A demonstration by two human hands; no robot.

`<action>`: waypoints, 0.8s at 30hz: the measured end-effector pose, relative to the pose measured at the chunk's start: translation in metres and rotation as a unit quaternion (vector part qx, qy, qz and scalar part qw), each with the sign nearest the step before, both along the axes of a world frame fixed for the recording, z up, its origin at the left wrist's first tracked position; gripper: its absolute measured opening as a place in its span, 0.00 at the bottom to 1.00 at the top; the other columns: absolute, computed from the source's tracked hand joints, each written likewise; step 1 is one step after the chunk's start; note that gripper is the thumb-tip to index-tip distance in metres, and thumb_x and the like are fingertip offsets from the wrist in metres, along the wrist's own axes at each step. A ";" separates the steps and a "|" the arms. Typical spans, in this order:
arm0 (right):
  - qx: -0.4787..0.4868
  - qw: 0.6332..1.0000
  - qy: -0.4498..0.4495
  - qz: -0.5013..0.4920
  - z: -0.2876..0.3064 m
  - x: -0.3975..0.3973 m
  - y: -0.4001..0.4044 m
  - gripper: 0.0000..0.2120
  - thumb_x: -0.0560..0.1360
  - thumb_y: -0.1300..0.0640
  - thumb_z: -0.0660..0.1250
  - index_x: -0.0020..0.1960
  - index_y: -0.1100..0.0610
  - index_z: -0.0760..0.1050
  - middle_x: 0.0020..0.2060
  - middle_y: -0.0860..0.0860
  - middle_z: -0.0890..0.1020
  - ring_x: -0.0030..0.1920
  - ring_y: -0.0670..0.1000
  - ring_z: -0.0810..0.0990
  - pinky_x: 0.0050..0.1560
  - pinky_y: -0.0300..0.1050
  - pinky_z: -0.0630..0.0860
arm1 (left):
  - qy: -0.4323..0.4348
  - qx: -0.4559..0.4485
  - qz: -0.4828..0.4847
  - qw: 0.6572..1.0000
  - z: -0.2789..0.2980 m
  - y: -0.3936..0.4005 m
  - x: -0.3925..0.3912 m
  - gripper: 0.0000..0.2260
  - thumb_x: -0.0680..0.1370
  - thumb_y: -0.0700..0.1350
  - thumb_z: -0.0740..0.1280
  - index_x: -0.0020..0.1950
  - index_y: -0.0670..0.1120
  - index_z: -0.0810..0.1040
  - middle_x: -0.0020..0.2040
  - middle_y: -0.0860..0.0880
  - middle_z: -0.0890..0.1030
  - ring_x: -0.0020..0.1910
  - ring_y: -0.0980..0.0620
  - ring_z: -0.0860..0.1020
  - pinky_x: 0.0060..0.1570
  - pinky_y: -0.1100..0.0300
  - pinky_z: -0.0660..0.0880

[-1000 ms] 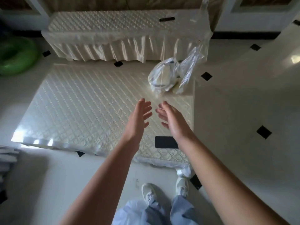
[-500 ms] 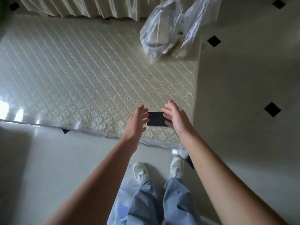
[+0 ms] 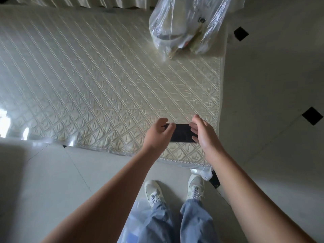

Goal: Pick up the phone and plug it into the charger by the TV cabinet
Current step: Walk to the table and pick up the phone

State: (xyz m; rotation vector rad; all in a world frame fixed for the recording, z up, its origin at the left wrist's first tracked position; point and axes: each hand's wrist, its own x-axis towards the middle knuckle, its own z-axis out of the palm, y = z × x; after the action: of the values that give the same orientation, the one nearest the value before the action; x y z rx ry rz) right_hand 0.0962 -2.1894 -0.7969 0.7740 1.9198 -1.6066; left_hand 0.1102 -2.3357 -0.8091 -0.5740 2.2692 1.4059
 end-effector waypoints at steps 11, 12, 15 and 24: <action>-0.017 0.999 0.010 -0.030 -0.028 -0.016 0.007 0.10 0.80 0.47 0.56 0.43 0.48 0.72 0.38 0.39 0.76 0.37 0.37 0.76 0.39 0.34 0.70 | 0.093 -0.388 -0.524 0.753 -0.084 0.039 -0.028 0.36 0.72 0.45 0.69 0.76 0.43 0.56 0.74 0.42 0.63 0.72 0.41 0.64 0.73 0.41 0.57; -0.022 0.999 0.015 -0.030 -0.028 -0.016 0.008 0.08 0.80 0.46 0.57 0.46 0.47 0.72 0.39 0.38 0.76 0.37 0.36 0.77 0.37 0.33 0.71 | 0.095 -0.404 -0.532 0.738 -0.087 0.043 -0.029 0.36 0.72 0.44 0.69 0.76 0.42 0.55 0.73 0.41 0.64 0.71 0.41 0.65 0.73 0.41 0.58; -0.033 0.999 0.022 -0.024 -0.027 -0.018 0.013 0.13 0.79 0.45 0.56 0.58 0.50 0.73 0.42 0.38 0.76 0.40 0.35 0.77 0.37 0.30 0.73 | 0.118 -0.423 -0.539 0.719 -0.093 0.047 -0.030 0.34 0.72 0.45 0.70 0.73 0.40 0.57 0.70 0.41 0.67 0.67 0.41 0.68 0.68 0.44 0.65; -0.023 0.998 0.042 -0.045 -0.021 -0.027 0.031 0.12 0.77 0.42 0.56 0.50 0.47 0.74 0.43 0.41 0.77 0.48 0.44 0.77 0.57 0.47 0.73 | -0.004 -0.238 -0.313 0.919 -0.080 0.057 -0.047 0.26 0.67 0.55 0.71 0.62 0.46 0.72 0.55 0.43 0.75 0.54 0.43 0.74 0.49 0.49 0.75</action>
State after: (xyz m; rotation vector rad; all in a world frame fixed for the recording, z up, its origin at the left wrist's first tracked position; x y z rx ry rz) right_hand 0.0692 -2.1580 -0.8178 0.7963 1.9231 -1.7564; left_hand 0.0628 -2.2787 -0.8895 0.0396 2.4727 0.5440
